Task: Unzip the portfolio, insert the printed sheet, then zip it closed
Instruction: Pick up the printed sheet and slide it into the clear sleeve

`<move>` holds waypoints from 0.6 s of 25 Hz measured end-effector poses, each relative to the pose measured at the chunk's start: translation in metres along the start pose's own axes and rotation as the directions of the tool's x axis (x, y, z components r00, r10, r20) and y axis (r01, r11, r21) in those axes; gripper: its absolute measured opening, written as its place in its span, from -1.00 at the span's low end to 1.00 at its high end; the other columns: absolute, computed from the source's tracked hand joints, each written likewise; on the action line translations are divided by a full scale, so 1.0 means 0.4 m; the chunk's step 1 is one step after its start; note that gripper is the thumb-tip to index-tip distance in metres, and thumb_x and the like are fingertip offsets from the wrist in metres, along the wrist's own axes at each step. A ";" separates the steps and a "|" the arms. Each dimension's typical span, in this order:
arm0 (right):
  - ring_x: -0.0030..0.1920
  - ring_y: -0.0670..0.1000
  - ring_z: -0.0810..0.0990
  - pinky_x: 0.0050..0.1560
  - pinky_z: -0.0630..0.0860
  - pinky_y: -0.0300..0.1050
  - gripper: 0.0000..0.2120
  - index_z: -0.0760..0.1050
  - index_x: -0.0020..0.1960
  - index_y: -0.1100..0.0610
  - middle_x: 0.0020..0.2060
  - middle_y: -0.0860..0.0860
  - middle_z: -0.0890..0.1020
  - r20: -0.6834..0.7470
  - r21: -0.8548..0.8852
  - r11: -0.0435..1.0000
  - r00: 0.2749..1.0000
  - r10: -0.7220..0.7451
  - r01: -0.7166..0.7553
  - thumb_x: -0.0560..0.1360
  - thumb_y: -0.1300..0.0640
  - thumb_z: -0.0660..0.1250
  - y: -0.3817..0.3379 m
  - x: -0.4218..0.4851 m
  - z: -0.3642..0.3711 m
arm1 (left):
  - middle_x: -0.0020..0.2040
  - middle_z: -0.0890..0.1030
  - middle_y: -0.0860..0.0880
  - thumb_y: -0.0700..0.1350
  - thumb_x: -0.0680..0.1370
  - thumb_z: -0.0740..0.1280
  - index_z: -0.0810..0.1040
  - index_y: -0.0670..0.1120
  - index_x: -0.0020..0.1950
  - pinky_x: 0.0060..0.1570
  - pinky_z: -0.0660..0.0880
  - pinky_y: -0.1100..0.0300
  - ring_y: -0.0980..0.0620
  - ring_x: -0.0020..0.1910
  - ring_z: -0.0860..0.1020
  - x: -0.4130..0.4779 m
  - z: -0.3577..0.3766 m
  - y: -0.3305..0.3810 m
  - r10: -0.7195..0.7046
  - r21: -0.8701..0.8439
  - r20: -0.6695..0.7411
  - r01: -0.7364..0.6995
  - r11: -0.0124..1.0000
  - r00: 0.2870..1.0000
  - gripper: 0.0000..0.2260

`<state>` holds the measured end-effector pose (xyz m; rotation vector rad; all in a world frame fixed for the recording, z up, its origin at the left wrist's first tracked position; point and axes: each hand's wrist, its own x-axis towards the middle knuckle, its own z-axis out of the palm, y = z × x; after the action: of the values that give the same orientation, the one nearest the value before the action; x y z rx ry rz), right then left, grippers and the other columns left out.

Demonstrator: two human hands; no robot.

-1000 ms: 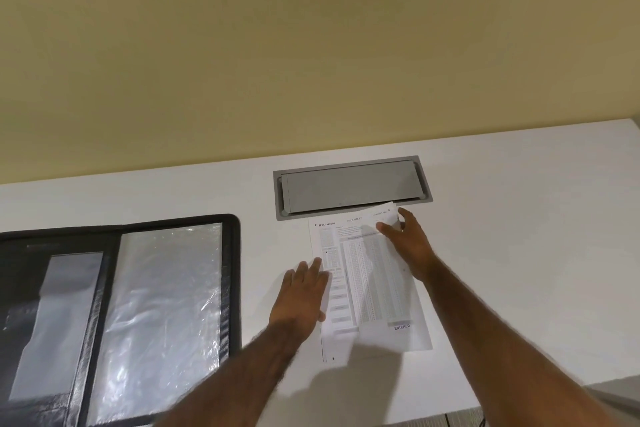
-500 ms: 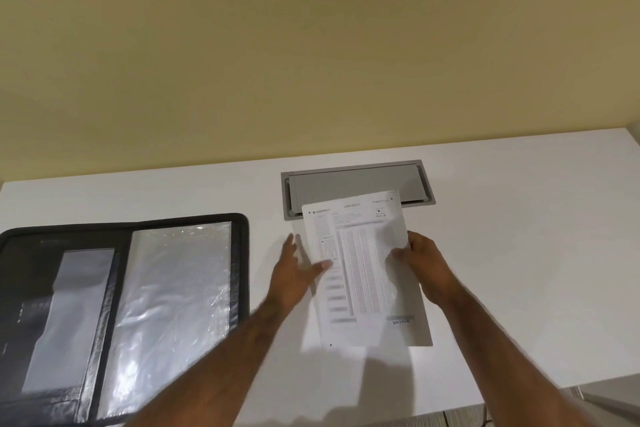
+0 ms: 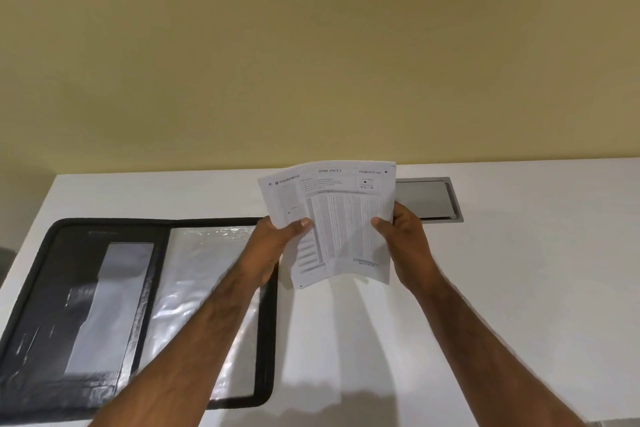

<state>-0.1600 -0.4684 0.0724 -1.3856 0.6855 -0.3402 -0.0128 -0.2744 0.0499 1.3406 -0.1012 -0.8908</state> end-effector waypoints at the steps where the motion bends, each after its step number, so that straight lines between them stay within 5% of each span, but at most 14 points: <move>1: 0.08 0.16 0.68 0.07 0.64 0.14 -0.73 0.61 0.14 0.10 0.07 0.11 0.70 -0.012 0.004 1.000 1.000 -0.009 0.009 0.54 0.35 0.27 0.001 -0.001 0.009 | 0.16 0.71 -0.09 -0.16 0.48 0.52 0.65 -0.04 0.22 0.13 0.60 0.00 -0.11 0.14 0.68 -0.011 0.007 0.002 0.020 0.033 -0.021 -0.019 0.999 1.000 -0.68; 6: 0.01 0.05 0.68 -0.09 0.60 -0.17 -0.70 0.62 0.09 -0.02 0.00 0.05 0.71 -0.086 0.078 0.995 0.995 -0.050 0.057 0.49 0.31 0.37 0.016 -0.026 -0.010 | 0.06 0.74 -0.02 -0.11 0.49 0.52 0.68 0.05 0.11 0.15 0.61 -0.03 -0.08 0.10 0.69 -0.043 0.054 -0.025 0.119 0.116 -0.112 -0.106 0.988 0.987 -0.79; 11: 0.02 0.02 0.68 -0.09 0.61 -0.20 -0.63 0.63 0.12 -0.01 0.02 0.04 0.72 -0.108 0.111 0.991 0.992 -0.063 0.075 0.51 0.41 0.33 0.048 -0.055 -0.042 | 0.04 0.75 0.01 -0.03 0.42 0.53 0.72 0.23 -0.01 0.20 0.58 -0.09 -0.04 0.10 0.69 -0.059 0.078 -0.054 0.160 0.142 -0.079 -0.148 0.979 0.984 -0.80; 15: -0.01 -0.01 0.68 -0.11 0.59 -0.23 -0.66 0.66 0.06 0.03 -0.03 0.03 0.73 -0.146 0.110 0.993 0.989 -0.036 0.053 0.51 0.42 0.32 0.065 -0.067 -0.047 | 0.06 0.74 0.03 0.01 0.42 0.52 0.71 0.19 0.02 0.22 0.58 -0.09 0.01 0.09 0.69 -0.054 0.076 -0.072 0.128 0.149 -0.059 -0.118 0.982 0.990 -0.80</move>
<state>-0.1964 -0.4624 0.0530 -1.2781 0.7433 -0.5113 -0.0582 -0.2846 0.0423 1.4825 -0.1964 -0.7437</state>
